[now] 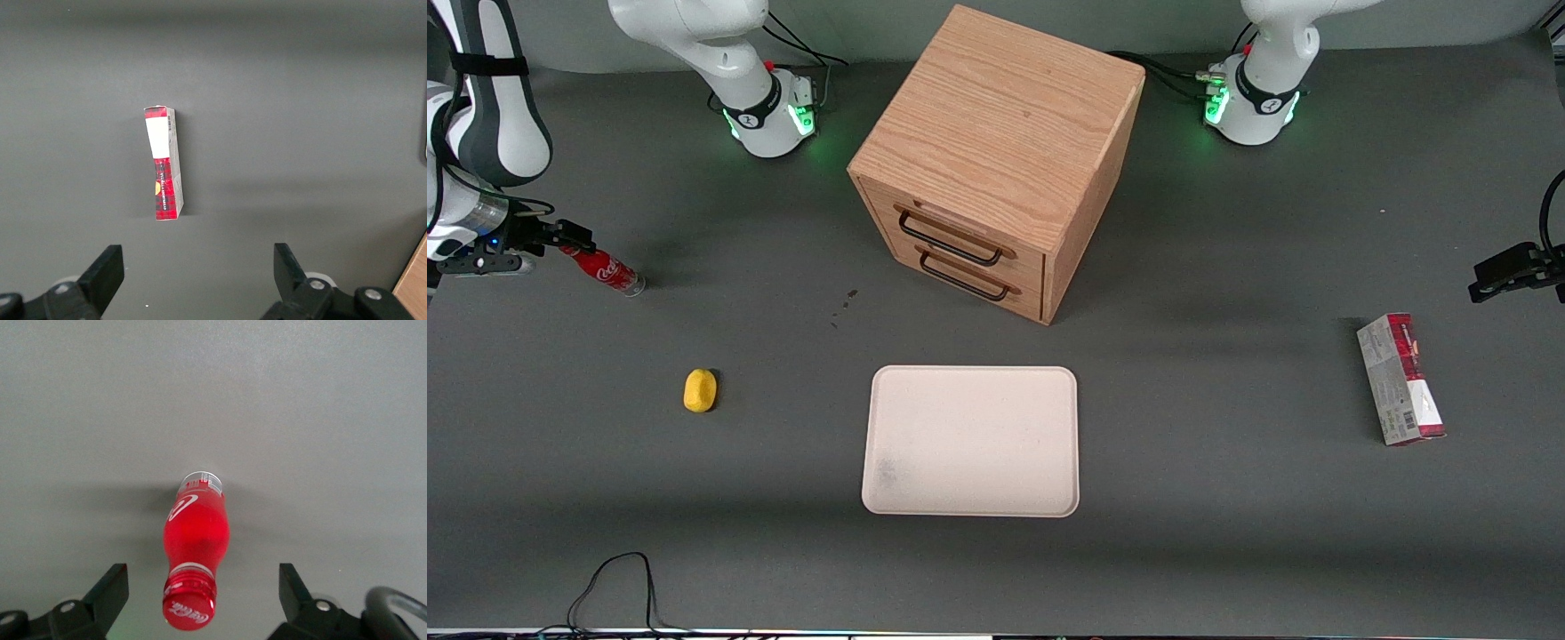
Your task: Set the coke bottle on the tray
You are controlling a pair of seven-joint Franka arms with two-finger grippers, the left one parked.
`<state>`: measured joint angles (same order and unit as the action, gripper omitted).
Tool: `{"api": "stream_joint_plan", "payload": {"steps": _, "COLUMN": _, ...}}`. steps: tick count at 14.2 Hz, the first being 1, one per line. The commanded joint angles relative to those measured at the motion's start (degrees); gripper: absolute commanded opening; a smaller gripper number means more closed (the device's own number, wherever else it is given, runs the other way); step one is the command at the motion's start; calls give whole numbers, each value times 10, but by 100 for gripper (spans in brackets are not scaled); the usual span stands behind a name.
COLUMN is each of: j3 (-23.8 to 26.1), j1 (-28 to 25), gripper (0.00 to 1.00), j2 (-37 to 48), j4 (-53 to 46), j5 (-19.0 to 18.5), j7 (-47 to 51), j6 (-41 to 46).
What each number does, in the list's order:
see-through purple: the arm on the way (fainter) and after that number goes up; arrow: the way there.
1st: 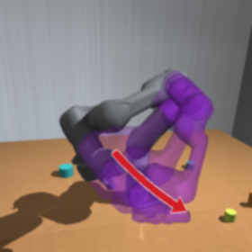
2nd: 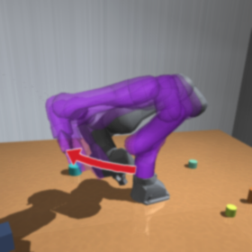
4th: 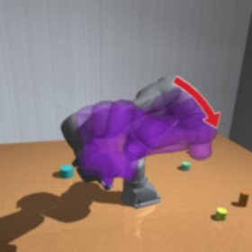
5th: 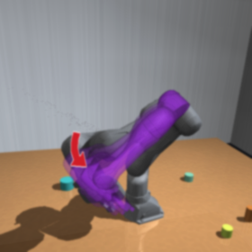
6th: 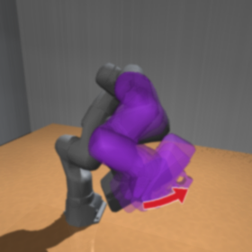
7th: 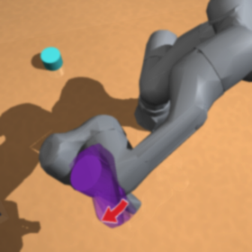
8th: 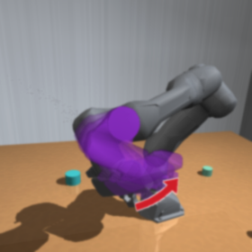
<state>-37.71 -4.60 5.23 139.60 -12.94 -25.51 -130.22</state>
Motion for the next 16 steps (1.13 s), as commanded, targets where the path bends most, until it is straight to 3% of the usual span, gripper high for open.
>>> {"api": "stream_joint_plan", "payload": {"steps": 1, "j3": -8, "j1": -7, "gripper": 100, "j2": 3, "j4": 1, "j5": 4, "j7": -25, "j6": 9}}
{"api": "stream_joint_plan", "payload": {"steps": 3, "j3": -8, "j1": -7, "gripper": 100, "j2": 6, "j4": 0, "j5": 27, "j7": -43, "j6": 28}}
{"api": "stream_joint_plan", "payload": {"steps": 8, "j3": -8, "j1": -8, "gripper": 100, "j2": 5, "j4": -1, "j5": 27, "j7": -46, "j6": 25}}
{"api": "stream_joint_plan", "payload": {"steps": 9, "j3": -8, "j1": -8, "gripper": 94, "j2": 3, "j4": -1, "j5": 27, "j7": -46, "j6": 25}}
{"api": "stream_joint_plan", "payload": {"steps": 14, "j3": -7, "j1": -8, "gripper": 18, "j2": 3, "j4": -2, "j5": 27, "j7": -48, "j6": 25}}
{"api": "stream_joint_plan", "payload": {"steps": 15, "j3": -7, "j1": -8, "gripper": 6, "j2": 3, "j4": -2, "j5": 27, "j7": -48, "j6": 26}}
{"api": "stream_joint_plan", "payload": {"steps": 16, "j3": -7, "j1": -8, "gripper": 0, "j2": 3, "j4": -2, "j5": 27, "j7": -48, "j6": 27}}
